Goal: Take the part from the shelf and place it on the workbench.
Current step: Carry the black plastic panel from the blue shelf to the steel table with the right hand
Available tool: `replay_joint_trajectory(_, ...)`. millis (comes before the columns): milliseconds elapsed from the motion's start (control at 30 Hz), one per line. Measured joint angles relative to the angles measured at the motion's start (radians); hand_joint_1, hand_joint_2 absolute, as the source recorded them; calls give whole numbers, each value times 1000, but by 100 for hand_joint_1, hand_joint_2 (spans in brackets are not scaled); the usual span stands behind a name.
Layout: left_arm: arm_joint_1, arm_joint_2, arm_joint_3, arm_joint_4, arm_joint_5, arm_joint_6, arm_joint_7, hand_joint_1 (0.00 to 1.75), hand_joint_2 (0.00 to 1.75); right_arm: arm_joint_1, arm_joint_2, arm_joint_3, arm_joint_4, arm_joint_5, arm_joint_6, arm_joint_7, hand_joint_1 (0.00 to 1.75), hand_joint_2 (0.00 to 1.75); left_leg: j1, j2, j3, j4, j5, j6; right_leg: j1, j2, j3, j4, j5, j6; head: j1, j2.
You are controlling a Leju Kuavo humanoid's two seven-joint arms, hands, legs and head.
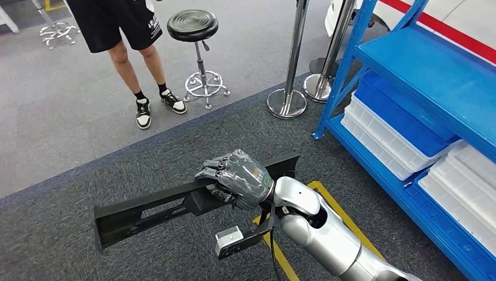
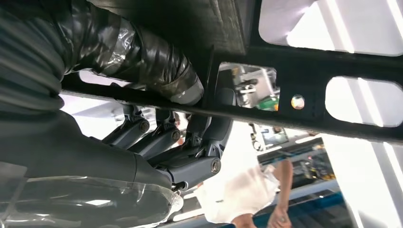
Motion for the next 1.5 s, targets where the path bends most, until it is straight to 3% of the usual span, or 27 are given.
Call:
replay_joint_trajectory(67,-3,0,-1,0,1,0,0,0,0,1,0,0,-1,0,-1,0,175,175,-1,63,-49,108,-60,-7,5,-31,3,-4,0,-9,0,0)
replay_joint_trajectory(133,-5,0,-2,0,1,0,0,0,0,3,-1,-1,-1,0,-1,0,175,175,2,81,-102,222,-107,-10,12,-64,3,-4,-3,-14,0,0)
replay_joint_trajectory(167,-4,0,-2,0,2,1,1,0,0,3,-1,-1,-1,0,-1,0,175,175,2,83,-109,239,-106,-9,15,-79,4,-4,-4,-15,0,0)
replay_joint_trajectory(233,-1,0,-3,0,3,1,2,0,0,3,-1,-1,-2,0,-1,0,175,175,0,94,-61,155,-56,1,19,-107,7,-4,-7,-16,0,0)
replay_joint_trajectory(300,-1,0,-3,-1,5,1,3,0,0,2,-1,-2,-2,0,-1,0,175,175,-12,141,12,19,-11,19,23,-131,12,-4,-11,-13,0,0)
replay_joint_trajectory(367,-1,0,-4,-4,4,2,5,0,0,2,-1,-2,-3,1,0,0,175,175,-25,168,39,-39,-3,32,25,-151,15,-6,-15,-6,0,0)
replay_joint_trajectory(433,2,0,-5,-5,-13,1,7,0,0,0,0,-2,-3,1,3,-1,175,175,-26,146,41,-50,2,40,24,-165,19,-8,-18,4,0,0)
replay_joint_trajectory(500,5,0,-6,-6,-41,-2,5,0,0,-4,0,-2,-3,2,6,-1,175,175,-19,123,52,-68,13,48,20,-127,14,17,-39,11,0,0)
replay_joint_trajectory(567,1,-1,-6,-7,-65,-4,2,0,0,-5,0,-2,-3,2,7,-1,175,175,-14,100,59,-78,20,53,15,-65,-30,113,-93,16,1,0)
replay_joint_trajectory(633,-5,-1,-6,-7,-83,-4,6,0,0,-3,-1,-3,-1,3,9,-1,175,175,-13,71,57,-77,21,55,12,-43,-92,230,-137,20,1,0)
replay_joint_trajectory(667,-6,-1,-7,-7,-89,-4,10,0,0,-2,-1,-3,-1,3,10,-1,175,175,-13,55,57,-75,20,54,10,-41,-109,254,-134,23,1,0)
replay_joint_trajectory(700,-6,-1,-7,-7,-94,-4,14,0,0,-2,-2,-3,0,3,11,-1,175,175,-11,39,57,-71,19,52,7,-40,-107,240,-110,26,1,0)
replay_joint_trajectory(733,-6,-1,-7,-7,-98,-4,16,0,0,-2,-2,-3,0,3,12,-1,175,175,-9,23,57,-65,16,48,3,-34,-89,192,-72,30,1,0)
replay_joint_trajectory(800,-6,0,-6,-7,-101,-4,20,0,0,-3,-2,-3,0,3,12,-1,175,175,-5,-5,51,-46,7,36,-7,6,-37,70,-12,36,1,0)
replay_joint_trajectory(867,-7,0,-6,-9,-101,-4,21,0,0,-4,-2,-2,0,4,13,-1,175,175,-3,-29,39,-34,3,23,-9,38,-15,18,-3,33,1,0)
replay_joint_trajectory(933,-3,0,-6,-11,-101,-5,21,0,0,-6,-1,-2,0,4,14,-1,175,175,0,-50,30,-34,5,12,-6,25,-14,16,-6,20,0,0)
replay_joint_trajectory(967,0,0,-6,-11,-101,-5,22,0,0,-8,-1,-2,0,4,14,-1,175,175,1,-45,27,-30,3,8,-5,13,-12,13,-5,13,0,0)
replay_joint_trajectory(1033,2,0,-6,-12,-101,-6,22,0,0,-11,0,-2,-1,4,14,-1,175,175,-1,6,3,21,-27,1,-5,-13,-7,6,-4,-1,-1,0)
replay_joint_trajectory(1100,-2,0,-6,-12,-101,-5,23,0,0,-11,0,-2,-1,4,15,-1,175,175,-1,66,-55,140,-88,-3,3,-41,-4,4,-6,-8,-2,0)
replay_joint_trajectory(1167,-4,0,-7,-13,-101,-6,23,0,0,-10,0,-2,-1,4,15,-1,175,175,0,82,-107,241,-123,-2,11,-71,-3,4,-10,-13,-2,0)
replay_joint_trajectory(1200,-4,0,-8,-13,-101,-6,22,0,0,-10,0,-1,-1,4,16,-1,175,175,-1,84,-109,243,-113,2,15,-86,-2,5,-12,-14,-2,0)
replay_joint_trajectory(1267,-2,0,-8,-13,-102,-6,19,0,0,-12,0,-1,-1,4,17,-1,175,175,-7,95,-55,143,-50,15,20,-111,6,4,-18,-15,-2,0)
replay_joint_trajectory(1300,-3,0,-7,-13,-102,-6,16,0,0,-14,0,-1,-1,4,18,-1,175,175,-15,118,-19,73,-24,24,22,-123,11,3,-22,-14,-1,0)
replay_joint_trajectory(1367,-5,0,-7,-13,-105,-8,7,0,0,-20,1,-2,-1,4,19,0,175,175,-31,154,27,-18,-2,40,25,-144,17,0,-27,-9,-1,0)
replay_joint_trajectory(1400,-6,1,-6,-13,-107,-9,1,0,0,-23,1,-1,-1,4,20,0,175,175,-37,160,30,-30,-6,45,25,-155,19,-2,-27,-5,-1,0)
replay_joint_trajectory(1467,-4,1,-4,-13,-114,-14,-10,0,0,-29,1,-1,-1,3,23,2,175,175,-35,136,36,-47,1,52,24,-170,27,-9,-30,5,-2,0)
replay_joint_trajectory(1500,-3,1,-4,-13,-117,-16,-14,0,0,-32,1,-1,-1,3,25,2,175,175,-31,124,45,-60,6,55,23,-158,30,-4,-37,10,-1,0)
